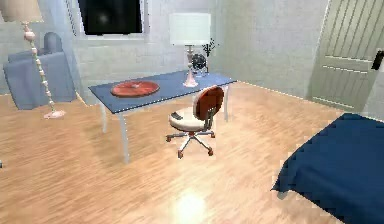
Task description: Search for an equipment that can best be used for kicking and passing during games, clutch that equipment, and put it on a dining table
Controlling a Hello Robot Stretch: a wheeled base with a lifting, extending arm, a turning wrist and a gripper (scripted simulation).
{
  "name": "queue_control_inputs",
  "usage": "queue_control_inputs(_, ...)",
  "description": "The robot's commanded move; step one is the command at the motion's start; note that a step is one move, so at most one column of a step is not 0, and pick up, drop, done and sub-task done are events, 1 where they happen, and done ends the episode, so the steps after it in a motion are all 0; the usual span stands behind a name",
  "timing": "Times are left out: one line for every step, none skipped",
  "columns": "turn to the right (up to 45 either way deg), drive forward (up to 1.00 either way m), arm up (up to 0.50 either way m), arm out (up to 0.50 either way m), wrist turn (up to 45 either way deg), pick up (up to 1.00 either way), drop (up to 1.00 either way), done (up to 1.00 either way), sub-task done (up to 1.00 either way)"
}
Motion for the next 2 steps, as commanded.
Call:
queue_control_inputs(-33.0, 0.0, 0.0, 0.0, 0.0, 0.0, 0.0, 0.0, 0.0)
queue_control_inputs(0.0, 0.65, 0.0, 0.0, 0.0, 0.0, 0.0, 0.0, 0.0)
